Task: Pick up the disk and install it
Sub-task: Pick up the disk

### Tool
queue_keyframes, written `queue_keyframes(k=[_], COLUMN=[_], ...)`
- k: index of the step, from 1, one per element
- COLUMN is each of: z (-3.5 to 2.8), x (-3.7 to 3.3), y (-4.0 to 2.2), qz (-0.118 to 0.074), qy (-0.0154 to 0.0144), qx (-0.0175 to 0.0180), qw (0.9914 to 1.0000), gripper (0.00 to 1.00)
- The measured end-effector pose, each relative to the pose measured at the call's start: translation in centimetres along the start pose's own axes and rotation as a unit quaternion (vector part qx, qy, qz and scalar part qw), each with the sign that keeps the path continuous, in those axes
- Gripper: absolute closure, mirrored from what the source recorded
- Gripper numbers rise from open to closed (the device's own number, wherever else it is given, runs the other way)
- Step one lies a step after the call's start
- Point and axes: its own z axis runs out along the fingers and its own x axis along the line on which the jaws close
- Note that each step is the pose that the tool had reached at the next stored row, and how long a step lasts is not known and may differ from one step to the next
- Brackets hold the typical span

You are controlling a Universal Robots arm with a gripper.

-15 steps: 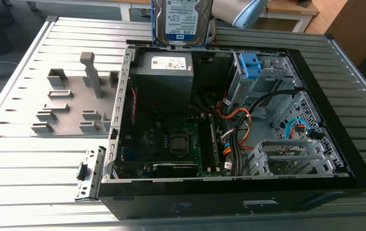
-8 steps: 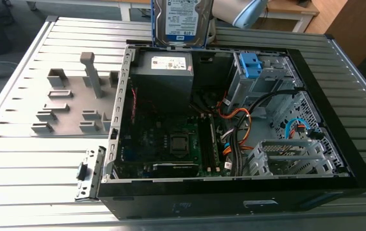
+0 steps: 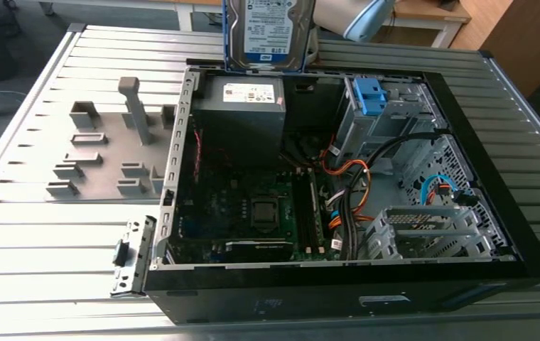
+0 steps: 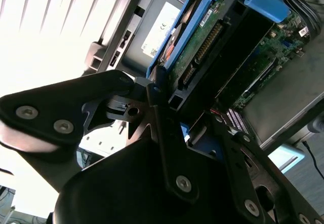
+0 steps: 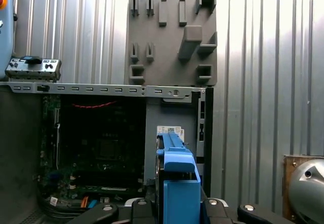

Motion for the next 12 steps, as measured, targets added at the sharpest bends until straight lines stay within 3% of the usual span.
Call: queue_keyframes(k=[12], z=[0.03], x=[0.49], y=[0.01], qz=[0.000], qy=[0.0000], qx=[0.0000], qw=[1.00000], gripper=[0.64])
